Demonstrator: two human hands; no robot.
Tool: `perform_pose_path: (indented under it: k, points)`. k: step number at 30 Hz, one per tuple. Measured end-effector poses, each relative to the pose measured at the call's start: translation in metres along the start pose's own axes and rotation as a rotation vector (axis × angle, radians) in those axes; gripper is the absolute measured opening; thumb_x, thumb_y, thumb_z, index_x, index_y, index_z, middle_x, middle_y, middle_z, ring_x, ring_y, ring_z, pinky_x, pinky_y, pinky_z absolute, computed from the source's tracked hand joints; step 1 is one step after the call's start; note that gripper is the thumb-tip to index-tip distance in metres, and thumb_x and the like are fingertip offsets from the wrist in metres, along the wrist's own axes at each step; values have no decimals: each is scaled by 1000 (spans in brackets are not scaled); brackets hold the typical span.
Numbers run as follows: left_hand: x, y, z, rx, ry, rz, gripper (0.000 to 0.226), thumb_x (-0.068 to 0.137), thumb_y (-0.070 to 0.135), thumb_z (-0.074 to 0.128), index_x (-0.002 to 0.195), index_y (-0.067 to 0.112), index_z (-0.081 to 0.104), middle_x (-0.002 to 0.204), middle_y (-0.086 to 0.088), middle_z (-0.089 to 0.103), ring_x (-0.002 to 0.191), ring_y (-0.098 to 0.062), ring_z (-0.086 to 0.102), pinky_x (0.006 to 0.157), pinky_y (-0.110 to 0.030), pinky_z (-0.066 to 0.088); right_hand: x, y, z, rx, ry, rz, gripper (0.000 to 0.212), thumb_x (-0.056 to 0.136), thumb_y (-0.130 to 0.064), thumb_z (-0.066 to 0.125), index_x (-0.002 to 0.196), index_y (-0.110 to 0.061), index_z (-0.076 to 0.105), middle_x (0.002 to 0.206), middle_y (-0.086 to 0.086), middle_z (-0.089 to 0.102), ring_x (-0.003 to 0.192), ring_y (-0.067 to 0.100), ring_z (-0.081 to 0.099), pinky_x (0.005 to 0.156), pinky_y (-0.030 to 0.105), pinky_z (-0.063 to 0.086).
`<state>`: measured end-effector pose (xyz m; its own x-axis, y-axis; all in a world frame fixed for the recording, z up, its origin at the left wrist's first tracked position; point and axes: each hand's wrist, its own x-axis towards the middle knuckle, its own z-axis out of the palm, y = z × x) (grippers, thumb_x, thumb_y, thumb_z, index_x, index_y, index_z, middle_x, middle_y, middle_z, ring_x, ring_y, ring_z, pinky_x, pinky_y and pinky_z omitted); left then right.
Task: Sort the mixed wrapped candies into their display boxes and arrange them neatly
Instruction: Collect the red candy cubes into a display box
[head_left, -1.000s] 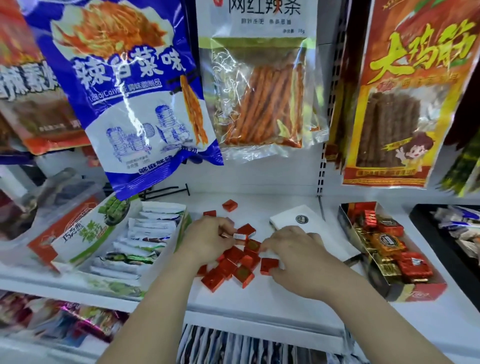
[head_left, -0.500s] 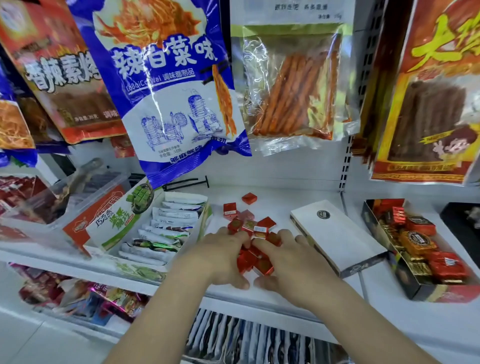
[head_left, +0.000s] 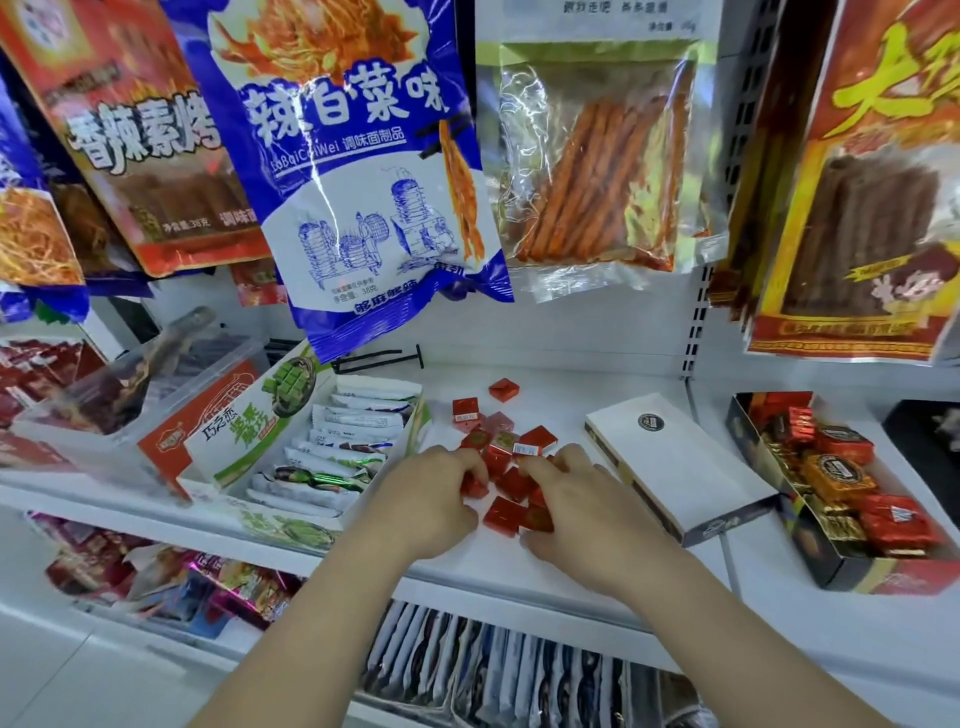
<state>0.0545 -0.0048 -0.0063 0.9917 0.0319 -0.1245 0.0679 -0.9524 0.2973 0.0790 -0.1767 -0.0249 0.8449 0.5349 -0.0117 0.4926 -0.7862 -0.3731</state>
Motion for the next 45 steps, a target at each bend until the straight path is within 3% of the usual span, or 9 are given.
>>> perform_pose_path:
  k: [6,11,15,19,26,33,37,42,45]
  points:
    - [1,-2,8,122,3,16,39,85,17,62,120,32,55,112,7,54,99,-13,55,89,-22,42,-1,2,-15,25,-142,23,55,82,-36,64,131,-33,39,116,0,35,100,22,51,77,29,42]
    - [0,-7,3,93,24,-11,34,83,13,61,110,33,59,102,9,54,90,-12,54,80,-22,44,-1,1,-16,4,-210,11,56,82,-38,66,130,-34,38,116,0,40,96,21,51,76,29,43]
    - [-2,-10,1,-66,3,-59,24,73,19,69,88,35,60,92,10,62,86,-14,60,79,-26,52,-1,-3,-15,18,-186,0,39,80,-29,65,116,-30,48,102,-2,38,71,12,43,55,22,30]
    - [-5,0,1,-271,-31,-38,21,72,23,74,87,32,62,84,9,67,71,-9,59,68,-24,50,-1,-1,-16,28,-133,38,35,78,-32,67,110,-28,55,97,-2,38,75,15,45,54,22,29]
    - [0,23,26,-44,28,49,29,77,35,72,97,24,52,102,1,53,91,-19,57,79,-29,47,0,3,-16,-35,-129,15,31,75,-29,67,102,-23,53,84,-5,41,77,18,50,57,25,36]
    - [4,27,32,-150,151,67,15,76,32,69,79,27,55,79,10,63,74,-12,57,62,-22,41,-3,29,-52,510,46,165,17,75,-17,72,88,-21,61,75,-1,59,52,15,54,48,20,48]
    - [8,26,20,-386,140,-12,15,76,28,74,75,27,59,73,9,63,69,-13,61,66,-30,57,-6,62,-67,312,218,316,25,71,-22,72,88,-29,56,81,0,62,67,22,63,64,36,59]
    - [12,50,7,-588,199,-8,16,75,23,77,78,20,62,71,3,67,68,-22,69,62,-38,60,-11,68,-55,158,116,375,22,78,-33,67,96,-29,55,98,-1,57,77,17,58,58,27,49]
    - [20,67,10,-601,212,31,15,75,24,77,78,20,63,66,4,65,63,-21,66,64,-43,59,-14,63,-52,100,104,328,25,85,-34,61,108,-26,58,103,-1,60,86,18,60,72,32,55]
